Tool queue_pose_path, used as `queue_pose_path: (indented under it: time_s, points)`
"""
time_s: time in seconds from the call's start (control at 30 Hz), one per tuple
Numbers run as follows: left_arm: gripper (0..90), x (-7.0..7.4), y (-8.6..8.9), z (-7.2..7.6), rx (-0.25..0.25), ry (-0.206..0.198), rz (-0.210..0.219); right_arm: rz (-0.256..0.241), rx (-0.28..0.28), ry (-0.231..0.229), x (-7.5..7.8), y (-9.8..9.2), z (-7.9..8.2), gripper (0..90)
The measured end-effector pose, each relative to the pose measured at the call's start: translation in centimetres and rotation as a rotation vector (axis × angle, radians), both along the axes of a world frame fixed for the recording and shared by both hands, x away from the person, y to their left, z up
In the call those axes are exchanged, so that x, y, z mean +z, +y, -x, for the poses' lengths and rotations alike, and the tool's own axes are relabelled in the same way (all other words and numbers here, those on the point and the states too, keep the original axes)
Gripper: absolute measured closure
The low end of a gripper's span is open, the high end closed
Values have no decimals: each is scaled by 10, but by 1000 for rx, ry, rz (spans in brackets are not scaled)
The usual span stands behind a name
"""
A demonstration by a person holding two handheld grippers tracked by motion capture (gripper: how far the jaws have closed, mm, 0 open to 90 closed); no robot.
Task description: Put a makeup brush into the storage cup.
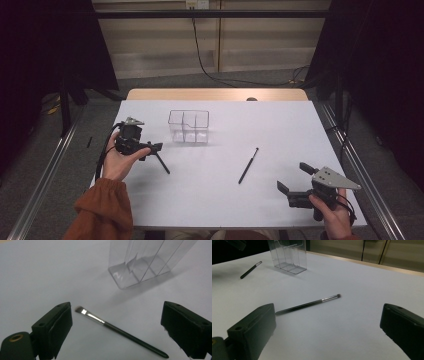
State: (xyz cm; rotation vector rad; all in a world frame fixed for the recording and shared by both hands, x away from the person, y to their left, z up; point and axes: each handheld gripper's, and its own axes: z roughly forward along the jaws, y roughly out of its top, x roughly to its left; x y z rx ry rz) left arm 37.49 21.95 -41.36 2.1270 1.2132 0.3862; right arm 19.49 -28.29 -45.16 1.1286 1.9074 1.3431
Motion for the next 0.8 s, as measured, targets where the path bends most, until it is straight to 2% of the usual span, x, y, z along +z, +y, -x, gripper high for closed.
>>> queue_pose_path:
  time_s: [0.07, 0.17, 0.2, 0.23, 0.27, 0.3, 0.4, 0.57, 0.63, 0.67, 0.8]
  points:
    - [104, -1, 0, -1, 5, 8, -5, 0, 0, 0, 0, 0, 0, 0]
    - [110, -4, -1, -5, 21, 56, -21, 0, 0, 2, 0, 0, 0, 0]
    - [117, -5, -2, -7, 32, 85, -21, 0, 5, 3, 0, 0, 0, 0]
    - [114, -6, -2, -13, 15, 138, -79, 1, 5, 4, 0, 1, 0, 0]
    - [109, -6, -2, -13, 15, 138, -79, 1, 5, 4, 0, 1, 0, 0]
    - [109, -7, -3, -16, 16, 185, -102, 1, 6, 4, 0, 1, 0, 0]
    - [108, -8, -5, -20, 23, 198, -108, 2, 6, 5, 0, 1, 0, 0]
    - [109, -9, -11, -27, 58, 250, -127, 3, 8, 7, -1, 1, 0, 0]
    - [115, -10, -13, -31, 77, 252, -119, 5, 10, 6, -1, 1, 0, 0]
    - [139, -10, -13, -32, 82, 261, -123, 7, 10, 8, -1, 1, 0, 0]
    - [137, -14, -15, -38, 96, 300, -133, 8, 11, 10, -1, 1, 0, 0]
